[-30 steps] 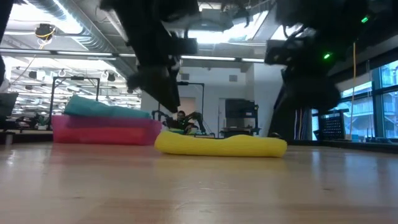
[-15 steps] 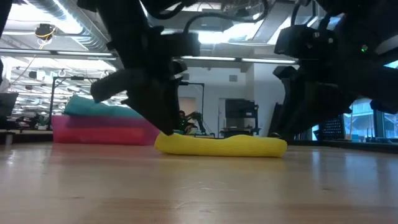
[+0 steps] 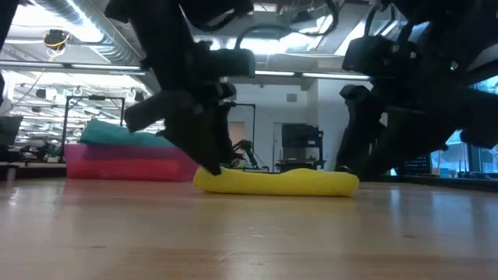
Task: Roll microfiber towels into tight, uniform cylinder then place into a basket
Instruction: Roll the yellow microfiber towel
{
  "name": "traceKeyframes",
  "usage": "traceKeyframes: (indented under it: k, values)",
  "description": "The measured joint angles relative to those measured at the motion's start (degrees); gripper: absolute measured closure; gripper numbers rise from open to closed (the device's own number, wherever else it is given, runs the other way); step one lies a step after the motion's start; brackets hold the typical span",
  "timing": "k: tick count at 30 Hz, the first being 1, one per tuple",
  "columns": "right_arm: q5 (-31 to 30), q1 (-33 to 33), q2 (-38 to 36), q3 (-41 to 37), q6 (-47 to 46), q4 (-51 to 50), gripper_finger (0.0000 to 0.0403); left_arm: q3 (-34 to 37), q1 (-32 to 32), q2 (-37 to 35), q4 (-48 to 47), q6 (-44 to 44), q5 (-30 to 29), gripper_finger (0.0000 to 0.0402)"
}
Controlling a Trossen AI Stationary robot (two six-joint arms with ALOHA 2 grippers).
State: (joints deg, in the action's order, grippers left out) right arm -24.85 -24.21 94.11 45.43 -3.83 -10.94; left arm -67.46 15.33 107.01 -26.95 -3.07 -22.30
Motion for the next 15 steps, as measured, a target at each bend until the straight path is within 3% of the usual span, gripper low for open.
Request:
traceKeyframes:
  k: [6, 15]
  values:
    - [-2.5, 0.8, 4.2, 0.0, 1.0, -0.1, 0.0146, 0.0, -0.7, 1.8, -1.2, -1.0, 0.0, 0.0177]
    - [-8.6, 0.9, 8.2, 0.3, 1.3, 0.7, 0.0159, -0.4, 0.4, 6.4, -0.3, -5.2, -4.2, 0.0181]
